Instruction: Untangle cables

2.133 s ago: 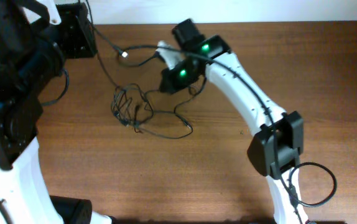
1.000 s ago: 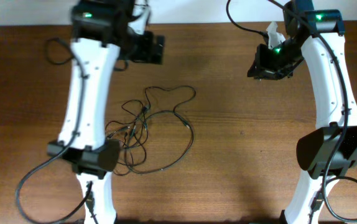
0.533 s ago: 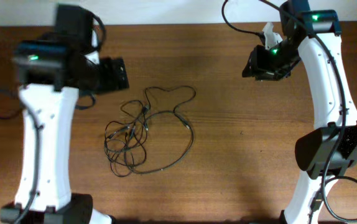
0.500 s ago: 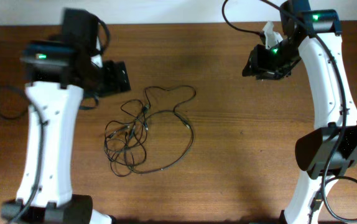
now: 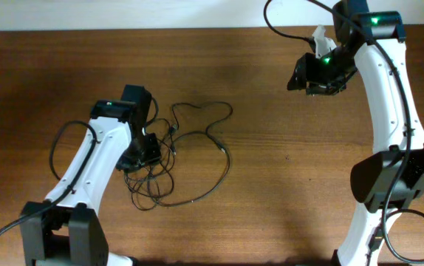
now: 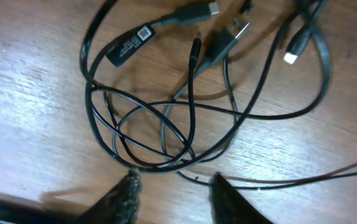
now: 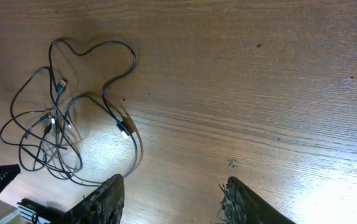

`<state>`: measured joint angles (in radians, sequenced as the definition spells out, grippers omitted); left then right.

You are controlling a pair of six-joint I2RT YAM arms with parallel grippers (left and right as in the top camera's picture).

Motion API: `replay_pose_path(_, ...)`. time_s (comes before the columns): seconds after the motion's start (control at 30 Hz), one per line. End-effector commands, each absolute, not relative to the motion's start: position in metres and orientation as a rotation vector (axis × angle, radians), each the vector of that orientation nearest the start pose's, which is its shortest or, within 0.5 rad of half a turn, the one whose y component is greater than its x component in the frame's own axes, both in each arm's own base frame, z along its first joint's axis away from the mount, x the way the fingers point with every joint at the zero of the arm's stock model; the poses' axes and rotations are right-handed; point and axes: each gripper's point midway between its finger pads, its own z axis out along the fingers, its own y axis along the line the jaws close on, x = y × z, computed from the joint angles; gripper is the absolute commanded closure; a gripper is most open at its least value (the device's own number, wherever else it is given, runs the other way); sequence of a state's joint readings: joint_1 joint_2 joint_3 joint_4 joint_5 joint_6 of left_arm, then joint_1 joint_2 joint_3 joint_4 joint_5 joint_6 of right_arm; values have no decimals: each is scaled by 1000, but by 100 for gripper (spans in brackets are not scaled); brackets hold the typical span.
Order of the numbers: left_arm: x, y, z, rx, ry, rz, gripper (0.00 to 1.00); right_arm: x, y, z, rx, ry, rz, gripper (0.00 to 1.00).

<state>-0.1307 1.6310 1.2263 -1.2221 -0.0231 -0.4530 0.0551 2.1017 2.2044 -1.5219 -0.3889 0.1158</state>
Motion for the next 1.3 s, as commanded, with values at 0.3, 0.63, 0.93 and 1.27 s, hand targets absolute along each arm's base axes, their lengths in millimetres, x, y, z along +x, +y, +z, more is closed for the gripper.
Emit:
replay_pose_path(0.3,251,-31,46,-461,3155,45,85,422,89,197,25,2963,587,47)
replay_pose_path(0.63,254,-29,27,-443,3117,41,78,421,89,197,27,2968,587,47)
replay_pose_path(0.93,264,-18,26,-437,3057,131,67,421,90,197,27,2968,588,47)
replay_pose_path(1.27,265,-34,24,-437,3072,-5,91,421,90,197,27,2968,588,47)
